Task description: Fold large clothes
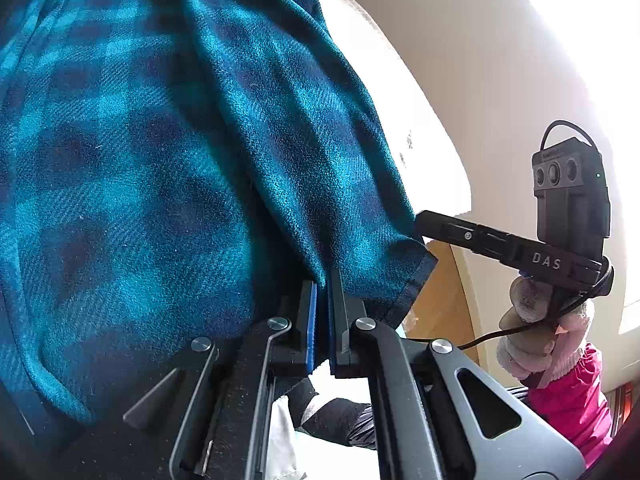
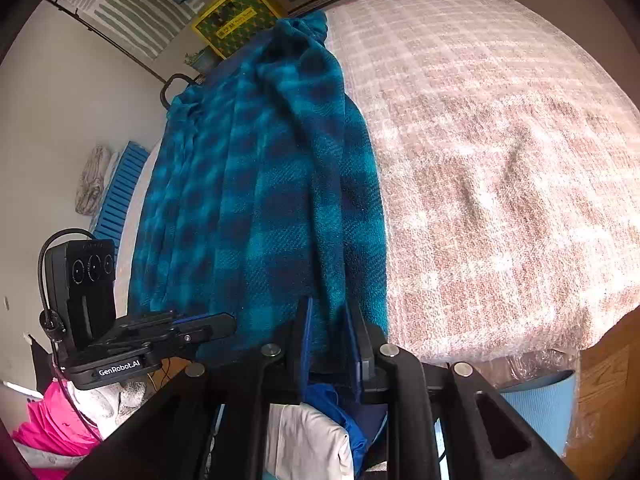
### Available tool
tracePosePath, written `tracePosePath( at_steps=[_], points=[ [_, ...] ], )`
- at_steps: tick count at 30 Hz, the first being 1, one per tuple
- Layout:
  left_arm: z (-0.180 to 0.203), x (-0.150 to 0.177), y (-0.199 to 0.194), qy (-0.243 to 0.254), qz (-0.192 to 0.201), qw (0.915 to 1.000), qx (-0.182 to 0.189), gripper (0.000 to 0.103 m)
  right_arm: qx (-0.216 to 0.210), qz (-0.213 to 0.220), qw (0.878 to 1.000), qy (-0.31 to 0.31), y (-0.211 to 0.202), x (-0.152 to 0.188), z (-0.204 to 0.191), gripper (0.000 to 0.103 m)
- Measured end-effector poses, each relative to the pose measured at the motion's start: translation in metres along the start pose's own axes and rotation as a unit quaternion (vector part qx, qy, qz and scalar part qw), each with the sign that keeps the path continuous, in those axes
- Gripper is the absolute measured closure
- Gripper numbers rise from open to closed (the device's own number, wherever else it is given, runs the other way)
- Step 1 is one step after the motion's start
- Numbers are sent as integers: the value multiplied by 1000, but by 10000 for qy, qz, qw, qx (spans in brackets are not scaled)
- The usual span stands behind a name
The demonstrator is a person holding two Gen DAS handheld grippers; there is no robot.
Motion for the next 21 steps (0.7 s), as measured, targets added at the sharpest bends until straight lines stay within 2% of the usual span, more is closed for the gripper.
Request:
tracePosePath(
  at_steps=[2,4,6,8,11,13,15,16,17,19,21],
  points=[
    [-3,-2,-1,8,2,10000,23,102,104,-16,9999,-84,2,1,-2,60],
    [-2,-2,0,30,2,10000,19,102,247,-194,9994,-133,14,6,-1,63],
    [1,-3,3,58,-3,10000,1,102,414,-342,9984,-204,25,13,0,95],
    [4,-1,2,46,18,10000,52,102,514,-247,9979,-301,22,14,-3,101],
    [7,3,-8,103,103,9998,155,102,496,129,9977,-435,-4,10,-11,102],
    [11,4,-4,194,52,9997,135,102,710,211,9960,-498,-7,7,-7,102],
    [9,8,5,240,-63,9997,18,102,894,-39,9945,-552,8,12,0,99],
    [5,7,4,241,-106,9997,6,102,1109,-134,9919,-604,15,14,4,95],
    [4,7,5,220,-115,9997,30,102,1266,-232,9892,-702,21,16,6,84],
    [5,5,0,131,-123,9998,77,102,1158,-224,9903,-737,15,14,5,81],
    [6,5,-11,219,-121,9997,0,99,742,-21,9954,-612,-4,5,0,77]
  ],
)
Point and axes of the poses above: each gripper's, at about its wrist camera, not at the fingertips, and y roughly the way its jaws point, z to its right, x to its underside, the point moved 6 cm from there along y, roughly the way its jaws point, and after that the axes turned 12 degrees about y, right-handed, at the moved point
